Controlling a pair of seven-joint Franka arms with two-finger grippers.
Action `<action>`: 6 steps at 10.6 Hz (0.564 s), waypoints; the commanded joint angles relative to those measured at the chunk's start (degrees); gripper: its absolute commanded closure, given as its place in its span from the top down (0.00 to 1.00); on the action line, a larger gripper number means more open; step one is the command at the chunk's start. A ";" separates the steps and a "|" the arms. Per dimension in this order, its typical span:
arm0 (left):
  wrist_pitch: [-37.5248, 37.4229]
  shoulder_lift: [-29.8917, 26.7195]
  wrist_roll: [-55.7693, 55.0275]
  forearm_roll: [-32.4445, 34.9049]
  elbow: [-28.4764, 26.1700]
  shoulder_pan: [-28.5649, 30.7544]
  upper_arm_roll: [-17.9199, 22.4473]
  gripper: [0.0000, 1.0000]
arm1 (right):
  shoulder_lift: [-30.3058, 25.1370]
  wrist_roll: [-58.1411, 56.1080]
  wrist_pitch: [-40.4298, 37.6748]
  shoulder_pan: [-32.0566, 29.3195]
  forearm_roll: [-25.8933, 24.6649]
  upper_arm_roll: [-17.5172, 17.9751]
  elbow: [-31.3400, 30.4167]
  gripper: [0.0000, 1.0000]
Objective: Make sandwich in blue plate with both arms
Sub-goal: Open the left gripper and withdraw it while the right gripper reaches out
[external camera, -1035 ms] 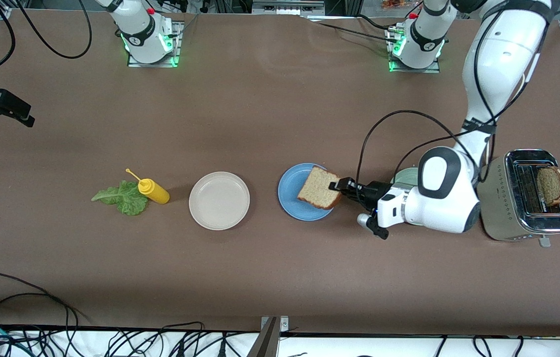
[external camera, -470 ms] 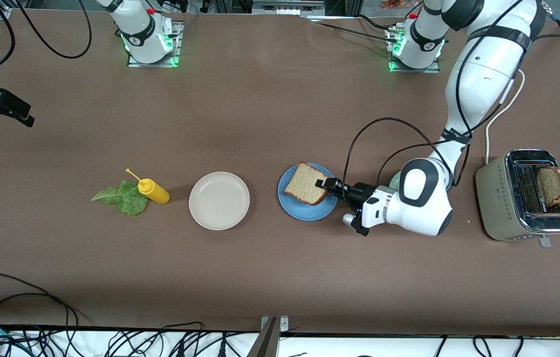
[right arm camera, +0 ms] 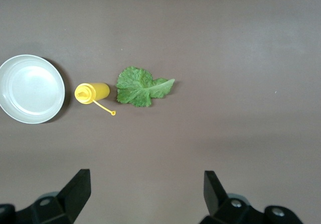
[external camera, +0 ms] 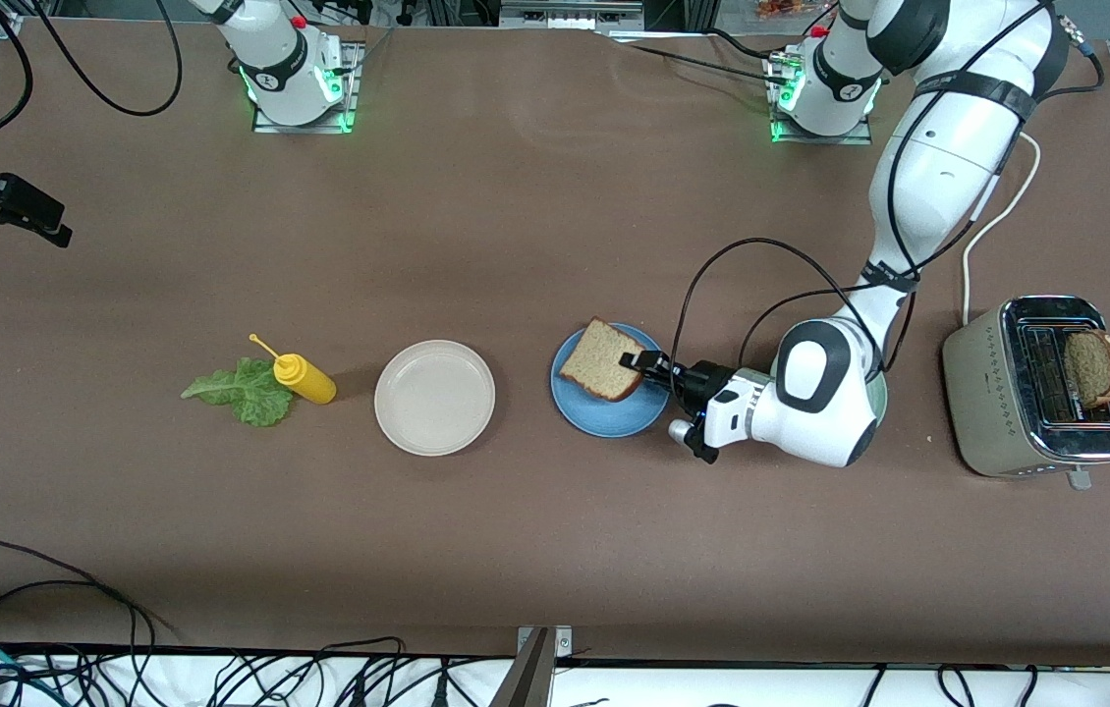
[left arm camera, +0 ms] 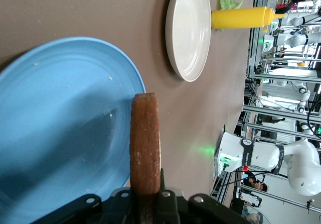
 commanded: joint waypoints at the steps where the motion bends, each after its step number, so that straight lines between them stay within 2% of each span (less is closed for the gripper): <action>1: 0.67 0.67 1.89 -1.94 0.57 -0.68 1.10 1.00 | 0.27 -3.83 -2.45 1.12 1.16 0.76 0.76 1.00; 3: 0.67 0.58 1.98 -1.77 0.57 -0.41 1.28 1.00 | 1.15 -3.65 -2.46 1.22 1.24 0.77 0.67 1.00; 4: 0.67 0.15 1.89 0.85 0.83 -0.15 1.37 1.00 | 1.24 -3.66 -2.46 1.22 1.24 0.85 0.75 1.00; 6: 0.49 -1.43 1.89 11.02 1.63 1.95 1.37 1.00 | 1.24 -3.74 -2.46 1.31 1.24 0.85 0.76 1.00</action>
